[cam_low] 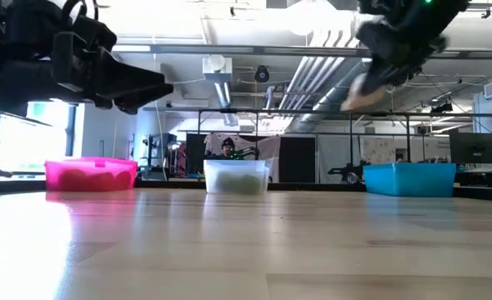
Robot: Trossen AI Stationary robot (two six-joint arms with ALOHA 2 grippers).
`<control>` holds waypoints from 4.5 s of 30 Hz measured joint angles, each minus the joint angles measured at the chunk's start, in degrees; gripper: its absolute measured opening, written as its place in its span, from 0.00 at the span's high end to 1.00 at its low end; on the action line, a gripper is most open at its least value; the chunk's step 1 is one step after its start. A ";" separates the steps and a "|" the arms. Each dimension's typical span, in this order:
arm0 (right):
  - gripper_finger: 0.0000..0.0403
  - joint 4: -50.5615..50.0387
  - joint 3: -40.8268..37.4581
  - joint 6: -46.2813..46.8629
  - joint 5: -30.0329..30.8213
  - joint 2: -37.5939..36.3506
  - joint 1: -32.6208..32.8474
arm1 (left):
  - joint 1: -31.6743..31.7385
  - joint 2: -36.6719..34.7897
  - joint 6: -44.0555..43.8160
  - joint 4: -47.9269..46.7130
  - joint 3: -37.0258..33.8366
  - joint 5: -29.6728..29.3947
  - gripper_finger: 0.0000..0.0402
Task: Sort produce into baskets
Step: Put the garlic into the blue bin, then return to Home Position
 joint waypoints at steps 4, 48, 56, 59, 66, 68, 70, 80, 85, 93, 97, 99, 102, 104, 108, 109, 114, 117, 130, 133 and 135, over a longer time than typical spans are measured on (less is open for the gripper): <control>0.75 -20.49 -0.37 14.40 1.64 -5.70 -7.29 | 0.00 0.08 -1.25 -2.31 -0.02 0.00 0.52; 0.44 31.63 -32.07 -36.76 -21.46 -23.87 -66.44 | -0.60 -3.56 -0.15 -5.61 -2.87 -2.77 0.87; 0.77 32.92 -32.07 -39.93 -21.75 -29.44 -56.45 | -2.21 -13.29 -0.63 -13.58 -2.83 -2.63 0.99; 0.95 37.98 -32.66 -41.97 -21.72 -31.01 -48.95 | -2.79 -17.25 -0.12 -17.10 -2.84 -2.87 1.00; 0.96 64.25 -41.54 -51.53 -21.81 -31.05 -30.51 | -3.10 -27.09 0.42 -26.05 -2.82 -4.31 1.00; 0.99 68.45 -43.57 -53.27 -21.84 -31.15 -26.41 | -3.10 -30.00 0.44 -28.36 -2.82 -4.73 1.00; 0.99 70.50 -44.94 -54.67 -23.38 -31.96 -23.32 | -3.10 -33.01 0.90 -30.32 -2.82 -4.75 1.00; 1.00 70.75 -54.32 -55.52 -36.83 -49.75 -20.18 | -3.08 -49.76 0.93 -45.39 -2.80 -6.57 1.00; 1.00 70.77 -59.41 -55.83 -37.88 -64.45 -20.18 | -2.55 -60.44 1.88 -53.40 -2.80 -7.38 1.00; 1.00 68.21 -62.32 -61.30 -37.90 -81.68 -20.20 | 0.10 -78.79 0.66 -72.12 -2.78 -9.97 1.00; 1.00 68.72 -62.30 -65.12 -36.66 -85.56 -20.25 | 0.80 -81.33 0.25 -76.88 -2.66 -13.29 1.00; 1.00 68.60 -62.29 -65.86 -34.71 -85.20 -20.71 | 1.28 -81.15 0.40 -77.14 -2.60 -13.63 1.00; 1.00 68.60 -62.30 -66.38 -33.91 -84.79 -22.40 | 2.83 -81.32 1.20 -77.18 -2.60 -13.19 1.00; 1.00 68.60 -62.30 -66.72 -33.72 -84.84 -24.05 | 4.48 -81.08 1.76 -77.19 -2.60 -11.70 1.00; 1.00 68.63 -62.30 -67.27 -33.32 -84.50 -28.13 | 8.88 -81.11 -0.83 -78.31 -2.60 -4.00 1.00; 1.00 68.65 -62.30 -67.63 -32.97 -84.18 -29.18 | 10.12 -81.11 -1.86 -78.86 -2.60 -1.72 1.00; 1.00 69.08 -62.30 -69.00 -27.11 -81.38 -33.27 | 15.51 -79.97 -8.30 -78.39 -2.71 8.86 1.00; 1.00 69.15 -62.30 -68.48 -25.92 -79.75 -34.68 | 17.66 -79.08 -8.61 -77.74 -2.71 13.32 1.00; 1.00 69.19 -62.32 -66.40 -26.25 -77.34 -34.91 | 19.45 -77.63 -11.17 -77.47 -2.73 10.97 1.00; 1.00 69.19 -62.32 -66.40 -26.25 -77.34 -34.91 | 19.45 -77.63 -11.17 -77.46 -2.73 10.90 1.00; 1.00 69.19 -62.32 -66.40 -26.25 -77.34 -34.91 | 19.45 -77.63 -11.18 -77.46 -2.73 10.90 1.00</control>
